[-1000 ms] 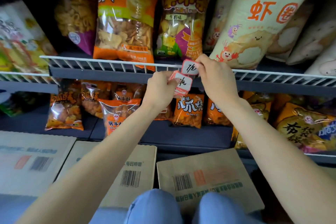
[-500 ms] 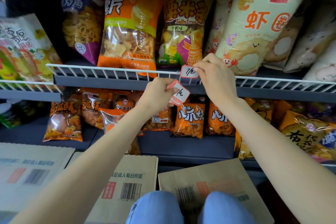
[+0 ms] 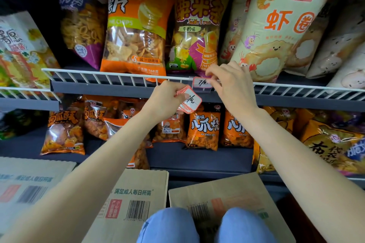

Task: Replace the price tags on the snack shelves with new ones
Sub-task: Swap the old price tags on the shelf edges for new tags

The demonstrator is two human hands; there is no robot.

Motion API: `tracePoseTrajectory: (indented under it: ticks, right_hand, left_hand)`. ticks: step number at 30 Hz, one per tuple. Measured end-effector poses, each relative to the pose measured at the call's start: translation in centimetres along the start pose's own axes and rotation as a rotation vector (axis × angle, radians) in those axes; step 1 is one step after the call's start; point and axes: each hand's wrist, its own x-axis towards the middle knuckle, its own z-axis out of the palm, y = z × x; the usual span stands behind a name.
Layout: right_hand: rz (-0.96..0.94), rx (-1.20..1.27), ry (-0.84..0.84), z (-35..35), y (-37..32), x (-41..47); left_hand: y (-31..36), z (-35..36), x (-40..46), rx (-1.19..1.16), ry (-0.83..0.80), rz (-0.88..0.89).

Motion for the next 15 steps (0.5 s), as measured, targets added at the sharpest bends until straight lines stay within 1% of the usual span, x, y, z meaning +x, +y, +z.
tracePoseTrajectory:
  ticks: [7, 11, 15]
  right_hand:
    - [-0.05, -0.121, 0.002, 1.0, -0.3, -0.9]
    - [-0.018, -0.122, -0.006, 1.3, -0.6, -1.2]
    - [-0.059, -0.124, 0.001, 1.1, -0.7, -1.3]
  left_hand:
    - [-0.1, 0.1, 0.0, -0.019, -0.016, -0.01]
    - [-0.2, 0.1, 0.1, -0.033, -0.024, -0.013]
    - [-0.4, 0.2, 0.2, -0.055, -0.033, -0.018]
